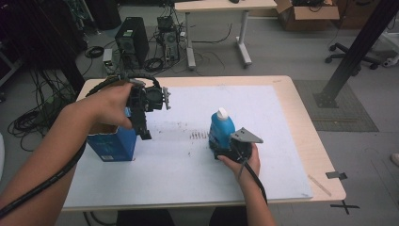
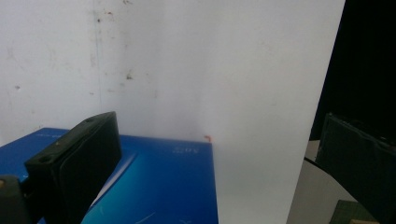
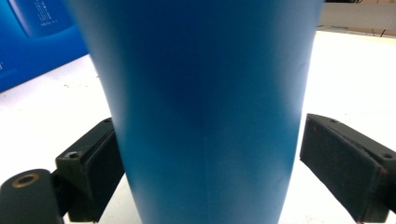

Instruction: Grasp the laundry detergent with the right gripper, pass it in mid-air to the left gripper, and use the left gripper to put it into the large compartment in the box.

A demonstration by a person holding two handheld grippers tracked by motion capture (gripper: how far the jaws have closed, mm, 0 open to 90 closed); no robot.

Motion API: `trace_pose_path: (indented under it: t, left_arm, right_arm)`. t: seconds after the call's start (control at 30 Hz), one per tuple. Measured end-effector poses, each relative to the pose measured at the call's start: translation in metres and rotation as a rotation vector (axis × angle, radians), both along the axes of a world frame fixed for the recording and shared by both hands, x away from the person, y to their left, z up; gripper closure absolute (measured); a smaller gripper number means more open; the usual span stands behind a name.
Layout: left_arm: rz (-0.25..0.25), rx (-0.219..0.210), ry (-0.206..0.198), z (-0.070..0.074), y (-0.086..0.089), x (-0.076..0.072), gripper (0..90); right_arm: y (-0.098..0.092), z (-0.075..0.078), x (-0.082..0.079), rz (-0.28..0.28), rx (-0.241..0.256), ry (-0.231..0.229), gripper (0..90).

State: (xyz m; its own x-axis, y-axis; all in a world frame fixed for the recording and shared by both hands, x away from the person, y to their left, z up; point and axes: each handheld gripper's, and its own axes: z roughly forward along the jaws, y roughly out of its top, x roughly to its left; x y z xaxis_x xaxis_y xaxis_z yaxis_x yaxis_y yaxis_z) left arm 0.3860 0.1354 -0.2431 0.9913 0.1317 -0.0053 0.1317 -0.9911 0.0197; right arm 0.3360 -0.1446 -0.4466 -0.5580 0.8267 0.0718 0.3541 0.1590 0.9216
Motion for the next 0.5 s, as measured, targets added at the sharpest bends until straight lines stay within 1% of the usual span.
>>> trace_pose_path:
  t: [0.2, 0.27, 0.37, 0.5]
  left_arm:
    - [-0.009, 0.009, 0.004, -0.0022, -0.0020, 0.0003, 0.3]
    - [-0.012, 0.013, 0.006, -0.0022, -0.0025, 0.0005, 0.3]
    - [-0.013, 0.010, 0.005, -0.0019, -0.0026, 0.0001, 0.4]
    - [-0.009, 0.010, 0.004, -0.0018, -0.0016, 0.0004, 0.4]
  right_arm:
    - [0.0016, -0.0008, 0.0001, 0.001, -0.002, 0.002, 14.9]
    - [0.0023, -0.0012, 0.0003, 0.002, -0.010, 0.005, 17.8]
    - [0.0024, -0.0013, 0.0007, -0.013, -0.012, 0.009, 20.5]
    - [0.0012, -0.0018, 0.0015, -0.023, -0.007, 0.014, 21.9]
